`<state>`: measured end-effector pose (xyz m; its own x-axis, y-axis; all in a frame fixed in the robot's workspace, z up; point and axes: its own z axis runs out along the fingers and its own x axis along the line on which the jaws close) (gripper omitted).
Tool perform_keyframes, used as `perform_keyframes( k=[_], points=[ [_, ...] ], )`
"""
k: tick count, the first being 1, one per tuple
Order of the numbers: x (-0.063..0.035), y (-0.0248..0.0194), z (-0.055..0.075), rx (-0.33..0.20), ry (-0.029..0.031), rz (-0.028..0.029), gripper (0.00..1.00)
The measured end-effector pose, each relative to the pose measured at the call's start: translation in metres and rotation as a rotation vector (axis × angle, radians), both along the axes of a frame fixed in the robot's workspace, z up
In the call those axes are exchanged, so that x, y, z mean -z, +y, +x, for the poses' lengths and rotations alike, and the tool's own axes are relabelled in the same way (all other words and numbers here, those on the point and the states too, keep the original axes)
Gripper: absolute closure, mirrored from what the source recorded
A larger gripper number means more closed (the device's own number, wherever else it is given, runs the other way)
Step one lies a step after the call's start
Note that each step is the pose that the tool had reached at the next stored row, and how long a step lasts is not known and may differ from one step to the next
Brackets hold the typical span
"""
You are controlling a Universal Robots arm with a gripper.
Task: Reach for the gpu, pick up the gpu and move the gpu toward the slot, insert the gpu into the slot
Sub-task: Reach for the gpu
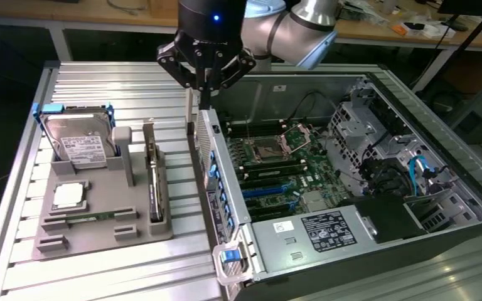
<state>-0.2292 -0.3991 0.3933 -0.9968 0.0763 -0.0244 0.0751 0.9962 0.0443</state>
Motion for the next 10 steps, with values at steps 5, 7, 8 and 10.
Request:
perform_keyframes(
  k=[5, 7, 8, 10],
  points=[
    [0.0001, -0.0001, -0.022, 0.0, -0.0001, 0.0001, 0.89],
    [0.0, -0.0001, -0.028, 0.0, 0.0, 0.0, 0.89],
    [0.0, -0.0001, -0.032, 0.0, 0.0, 0.0, 0.89],
    [0.0, -0.0002, -0.038, 0.0, -0.0001, 0.0001, 0.89]
  ],
)
